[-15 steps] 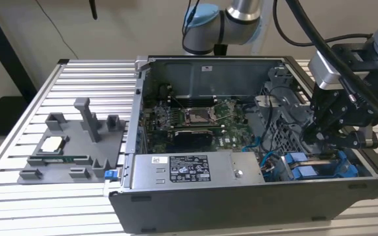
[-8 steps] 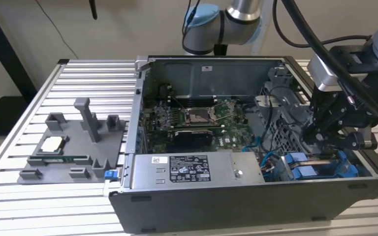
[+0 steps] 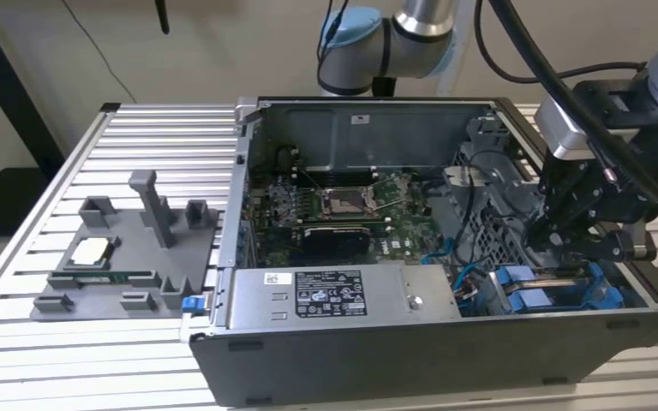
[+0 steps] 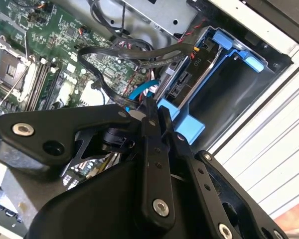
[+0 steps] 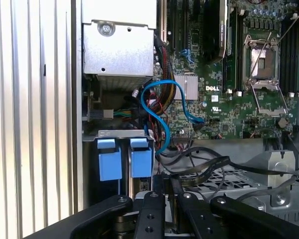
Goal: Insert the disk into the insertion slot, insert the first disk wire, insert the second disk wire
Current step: 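Insert the second disk wire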
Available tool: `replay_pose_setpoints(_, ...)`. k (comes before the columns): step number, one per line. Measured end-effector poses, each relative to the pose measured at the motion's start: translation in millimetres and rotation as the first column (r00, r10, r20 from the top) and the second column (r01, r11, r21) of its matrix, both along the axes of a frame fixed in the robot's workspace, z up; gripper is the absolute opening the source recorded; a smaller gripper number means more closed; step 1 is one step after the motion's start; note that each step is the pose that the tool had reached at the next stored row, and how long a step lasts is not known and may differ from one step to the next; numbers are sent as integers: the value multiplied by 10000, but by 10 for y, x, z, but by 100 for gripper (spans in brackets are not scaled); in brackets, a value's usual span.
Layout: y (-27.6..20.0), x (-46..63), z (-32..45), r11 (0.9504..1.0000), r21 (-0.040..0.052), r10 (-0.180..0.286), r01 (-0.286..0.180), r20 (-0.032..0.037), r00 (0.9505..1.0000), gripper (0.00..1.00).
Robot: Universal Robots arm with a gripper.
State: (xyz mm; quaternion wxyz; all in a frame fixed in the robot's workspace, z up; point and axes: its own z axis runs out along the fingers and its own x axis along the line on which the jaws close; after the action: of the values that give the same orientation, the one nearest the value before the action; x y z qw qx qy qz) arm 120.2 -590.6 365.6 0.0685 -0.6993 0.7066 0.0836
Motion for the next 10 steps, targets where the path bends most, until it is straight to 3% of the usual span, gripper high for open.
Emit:
replay_pose_setpoints(4, 0, 0, -22, 10000, -23, 0, 0, 45, 10000, 16)
replay_pose_setpoints(8, 0, 0, -65, 10000, -27, 0, 0, 187, 9998, 16)
replay_pose_setpoints(9, 0, 3, -84, 10000, -55, 2, -1, 242, 9997, 16)
replay_pose_setpoints(10, 0, 10, -100, 9998, -186, 4, 1, 284, 9996, 16)
